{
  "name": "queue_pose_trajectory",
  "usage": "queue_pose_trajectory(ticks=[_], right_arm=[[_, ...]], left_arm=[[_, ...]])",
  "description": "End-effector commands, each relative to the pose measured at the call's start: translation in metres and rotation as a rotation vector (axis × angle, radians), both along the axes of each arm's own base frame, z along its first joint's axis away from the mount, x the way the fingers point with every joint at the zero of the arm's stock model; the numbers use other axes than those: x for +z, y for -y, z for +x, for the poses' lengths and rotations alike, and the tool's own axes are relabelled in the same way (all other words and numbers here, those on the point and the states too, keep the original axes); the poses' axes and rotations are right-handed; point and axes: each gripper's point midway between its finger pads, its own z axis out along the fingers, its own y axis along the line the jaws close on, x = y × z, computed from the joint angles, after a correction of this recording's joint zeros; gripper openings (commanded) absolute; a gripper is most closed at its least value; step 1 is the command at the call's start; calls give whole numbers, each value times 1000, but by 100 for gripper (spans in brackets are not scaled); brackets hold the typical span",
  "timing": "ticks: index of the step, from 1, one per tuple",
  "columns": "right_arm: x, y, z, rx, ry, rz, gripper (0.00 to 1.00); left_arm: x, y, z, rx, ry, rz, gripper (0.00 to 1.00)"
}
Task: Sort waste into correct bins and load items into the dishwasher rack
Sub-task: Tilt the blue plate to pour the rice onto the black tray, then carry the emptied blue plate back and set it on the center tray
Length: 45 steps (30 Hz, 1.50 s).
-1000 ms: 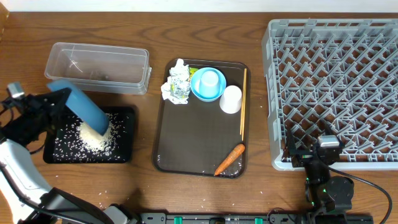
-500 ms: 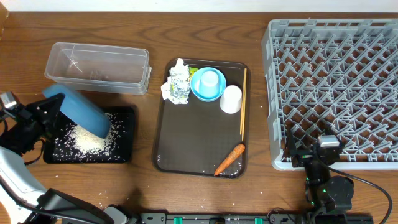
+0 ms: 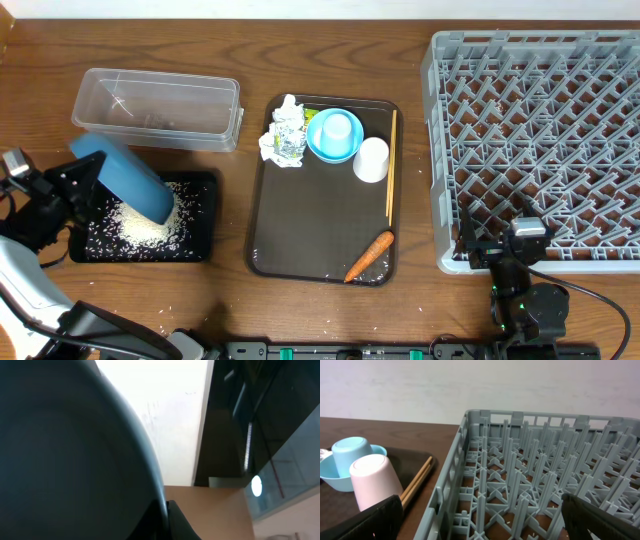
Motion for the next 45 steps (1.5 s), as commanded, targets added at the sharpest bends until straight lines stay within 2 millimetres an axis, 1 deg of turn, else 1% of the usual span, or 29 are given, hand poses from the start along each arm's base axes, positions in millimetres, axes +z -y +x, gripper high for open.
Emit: queue_pose_trajectory(ticks=[1, 2, 4, 5, 7, 10, 13, 16, 18, 20, 23, 25, 27, 29, 31, 33, 35, 39, 41, 43, 45], right_arm=[[-2, 1, 0, -5, -5, -9, 99], [-2, 1, 0, -5, -5, -9, 99], [-2, 1, 0, -5, -5, -9, 99], [-2, 1, 0, -5, -5, -9, 99], [-2, 1, 0, -5, -5, -9, 99], [-2, 1, 0, -5, -5, -8, 99], [-2, 1, 0, -5, -5, -9, 99], [-2, 1, 0, -5, -5, -8, 99], [-2, 1, 0, -5, -5, -9, 99], [-2, 1, 0, -5, -5, -9, 99], [-2, 1, 0, -5, -5, -8, 99], [-2, 1, 0, -5, -5, -8, 99], [-2, 1, 0, -4, -5, -8, 99], [-2, 1, 0, -4, -5, -9, 99], [-2, 1, 0, -5, -5, -9, 99], [-2, 1, 0, -5, -5, -8, 99], [-2, 1, 0, -5, -5, -9, 99], [-2, 1, 0, -5, -5, -8, 99], [-2, 1, 0, -5, -5, -9, 99], [-2, 1, 0, -5, -5, -9, 99], [-2, 1, 0, -5, -5, -9, 99]], left_arm=[[8, -2, 1, -14, 87, 68, 6], [5, -5, 3, -7, 78, 93, 6], [9, 2, -1, -15, 66, 19, 6], [10, 3, -2, -17, 67, 11, 6], [9, -3, 1, -16, 99, 83, 6], [10, 3, -2, -16, 57, -6, 6], [10, -2, 1, -14, 85, 52, 6], [13, 5, -4, -15, 54, -12, 6], [19, 9, -5, -21, 81, 28, 6], [28, 18, -8, -35, 99, 55, 6], [47, 41, -14, -72, 148, 126, 6], [54, 57, -17, -83, 154, 227, 6], [46, 69, -20, -50, 67, 390, 6], [39, 85, -27, -31, -21, 497, 6], [47, 116, -36, -92, 23, 569, 6], [58, 149, -45, -194, 99, 587, 6], [58, 176, -50, -302, 136, 582, 6], [44, 210, -53, -440, 120, 627, 6], [36, 230, -57, -528, 116, 642, 6], [24, 249, -60, -613, 100, 672, 6], [5, 262, -59, -665, 53, 747, 6]])
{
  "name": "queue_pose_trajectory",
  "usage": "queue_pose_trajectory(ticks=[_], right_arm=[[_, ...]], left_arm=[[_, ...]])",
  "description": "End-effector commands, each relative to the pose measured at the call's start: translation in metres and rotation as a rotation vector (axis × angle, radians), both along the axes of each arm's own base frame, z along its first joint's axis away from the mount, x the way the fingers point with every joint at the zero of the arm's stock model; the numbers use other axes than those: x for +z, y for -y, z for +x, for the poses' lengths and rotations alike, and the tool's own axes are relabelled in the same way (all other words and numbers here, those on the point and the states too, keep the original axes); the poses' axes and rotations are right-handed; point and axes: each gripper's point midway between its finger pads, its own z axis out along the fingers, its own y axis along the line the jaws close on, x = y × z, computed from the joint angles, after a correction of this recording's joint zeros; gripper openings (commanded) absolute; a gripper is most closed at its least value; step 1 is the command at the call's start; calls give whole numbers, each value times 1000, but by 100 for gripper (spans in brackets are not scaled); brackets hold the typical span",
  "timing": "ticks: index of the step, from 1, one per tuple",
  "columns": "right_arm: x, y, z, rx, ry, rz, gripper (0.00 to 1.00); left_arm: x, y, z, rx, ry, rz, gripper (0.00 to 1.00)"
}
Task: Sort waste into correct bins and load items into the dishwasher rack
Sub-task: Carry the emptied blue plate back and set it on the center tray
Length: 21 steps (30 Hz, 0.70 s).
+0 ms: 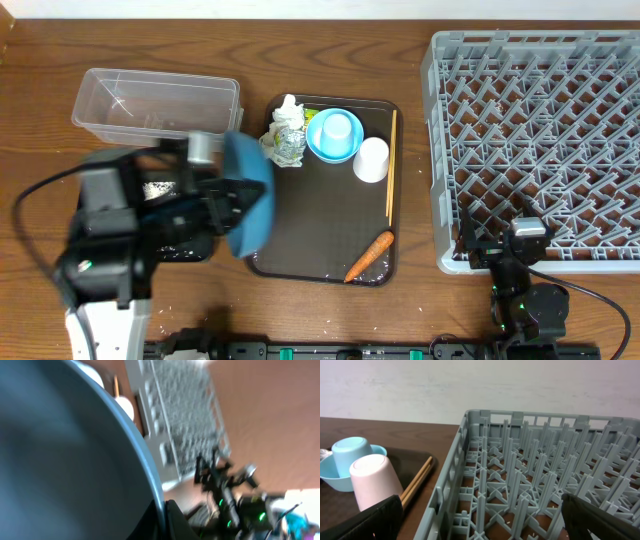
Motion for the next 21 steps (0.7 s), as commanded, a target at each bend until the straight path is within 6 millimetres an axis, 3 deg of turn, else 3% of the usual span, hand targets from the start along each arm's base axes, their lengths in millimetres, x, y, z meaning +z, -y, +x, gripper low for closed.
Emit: queue_pose_trajectory(ticks=[1, 3, 6, 13, 21], right_arm=[[-2, 1, 0, -4, -5, -8, 99], [-2, 1, 0, -4, -5, -8, 99], [-2, 1, 0, -4, -5, -8, 99], [-2, 1, 0, -4, -5, -8, 99], [-2, 1, 0, -4, -5, -8, 99]], left_arm=[[-30, 10, 7, -7, -29, 189, 6], [-52, 11, 14, 28, -72, 312, 6], [-70, 18, 20, 43, -86, 417, 6], [-91, 71, 20, -112, -45, 468, 6], [-138, 92, 27, -166, -127, 546, 6]])
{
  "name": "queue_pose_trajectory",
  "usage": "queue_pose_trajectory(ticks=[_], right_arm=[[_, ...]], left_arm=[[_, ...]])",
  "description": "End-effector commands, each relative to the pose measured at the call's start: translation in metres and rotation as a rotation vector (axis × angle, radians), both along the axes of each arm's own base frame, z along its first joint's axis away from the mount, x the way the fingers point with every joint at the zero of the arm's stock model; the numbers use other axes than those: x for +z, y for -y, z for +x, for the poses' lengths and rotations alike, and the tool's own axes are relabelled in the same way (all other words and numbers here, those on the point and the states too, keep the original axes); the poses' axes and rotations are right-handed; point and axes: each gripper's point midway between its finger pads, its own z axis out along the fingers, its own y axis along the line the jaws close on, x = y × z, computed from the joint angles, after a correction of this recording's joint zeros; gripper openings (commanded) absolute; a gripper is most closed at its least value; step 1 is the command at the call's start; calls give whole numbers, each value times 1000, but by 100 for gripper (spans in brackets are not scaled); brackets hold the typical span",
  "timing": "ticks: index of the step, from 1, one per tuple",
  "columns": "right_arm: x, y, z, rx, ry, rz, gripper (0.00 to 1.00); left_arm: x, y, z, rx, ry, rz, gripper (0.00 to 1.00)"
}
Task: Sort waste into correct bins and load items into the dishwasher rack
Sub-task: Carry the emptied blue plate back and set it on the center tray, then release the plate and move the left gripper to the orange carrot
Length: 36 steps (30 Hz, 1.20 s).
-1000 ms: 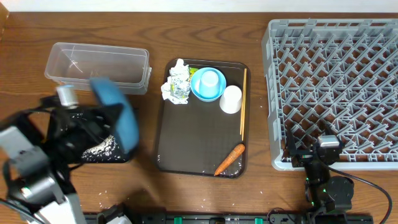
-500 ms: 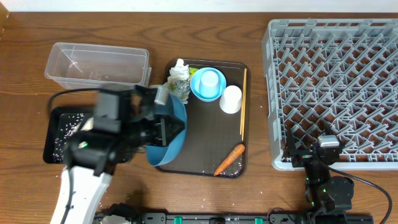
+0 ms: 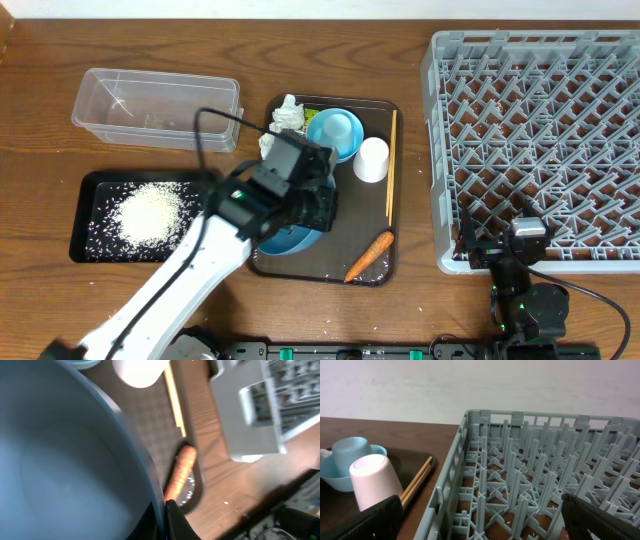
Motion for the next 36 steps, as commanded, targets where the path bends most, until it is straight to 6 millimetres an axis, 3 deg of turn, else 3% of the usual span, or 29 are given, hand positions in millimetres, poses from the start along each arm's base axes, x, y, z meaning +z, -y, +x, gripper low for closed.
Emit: queue_pose_trajectory(ticks=[1, 11, 13, 14, 16, 24, 27, 31, 33, 36], right_arm=[[-2, 1, 0, -5, -5, -8, 99], [-2, 1, 0, -4, -5, -8, 99], [-2, 1, 0, -5, -5, -8, 99], [-2, 1, 0, -5, -5, -8, 99], [-2, 1, 0, -5, -5, -8, 99], [-2, 1, 0, -5, -5, -8, 99], [-2, 1, 0, -5, -5, -8, 99], [-2, 1, 0, -5, -5, -8, 99], [-2, 1, 0, -5, -5, -8, 99], [-2, 1, 0, -5, -5, -8, 99]], left_arm=[[-14, 1, 8, 15, -17, 41, 6], [-47, 13, 7, -13, -98, 72, 8], [-51, 14, 6, -16, -109, 79, 17], [-53, 14, 6, -17, -112, 82, 30], [-55, 15, 5, -19, -117, 85, 46], [-51, 18, 3, -41, -102, 77, 49], [-46, 25, -5, -116, -75, 86, 52], [-47, 42, -33, -325, -24, 123, 69], [-49, 53, -46, -412, -6, 138, 70], [-55, 59, -52, -450, 43, 201, 70]])
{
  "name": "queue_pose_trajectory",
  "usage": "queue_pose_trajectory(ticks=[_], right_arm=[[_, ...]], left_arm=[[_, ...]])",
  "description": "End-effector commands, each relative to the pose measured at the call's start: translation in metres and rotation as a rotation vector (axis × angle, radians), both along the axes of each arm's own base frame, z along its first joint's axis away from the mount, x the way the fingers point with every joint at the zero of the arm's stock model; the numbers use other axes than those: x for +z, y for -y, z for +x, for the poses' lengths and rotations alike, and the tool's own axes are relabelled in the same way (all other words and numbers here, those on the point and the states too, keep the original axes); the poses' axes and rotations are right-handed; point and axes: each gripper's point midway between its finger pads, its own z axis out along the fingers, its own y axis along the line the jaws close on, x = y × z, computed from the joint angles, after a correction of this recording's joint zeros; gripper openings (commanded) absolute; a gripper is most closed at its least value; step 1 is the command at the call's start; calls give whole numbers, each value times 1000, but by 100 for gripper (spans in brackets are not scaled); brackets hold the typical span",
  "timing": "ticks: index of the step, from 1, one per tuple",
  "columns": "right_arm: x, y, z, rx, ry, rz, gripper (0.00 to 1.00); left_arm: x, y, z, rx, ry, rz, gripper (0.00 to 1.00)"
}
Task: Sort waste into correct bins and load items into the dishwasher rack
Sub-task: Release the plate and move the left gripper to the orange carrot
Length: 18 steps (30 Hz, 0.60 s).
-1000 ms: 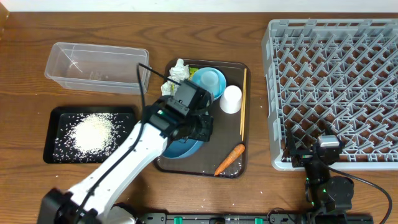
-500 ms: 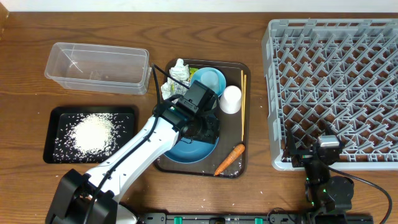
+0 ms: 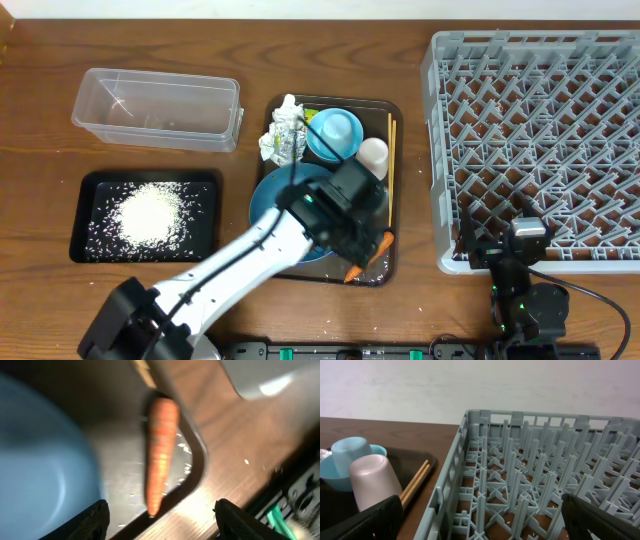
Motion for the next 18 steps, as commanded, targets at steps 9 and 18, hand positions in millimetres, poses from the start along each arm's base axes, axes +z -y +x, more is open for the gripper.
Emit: queue_pose_trajectory(ticks=[9, 18], right_arm=[[-2, 1, 0, -5, -5, -8, 99], [-2, 1, 0, -5, -5, -8, 99]], left_arm=[[-9, 14, -4, -184, 157, 95, 70], [-34, 25, 3, -209, 151, 108, 69]])
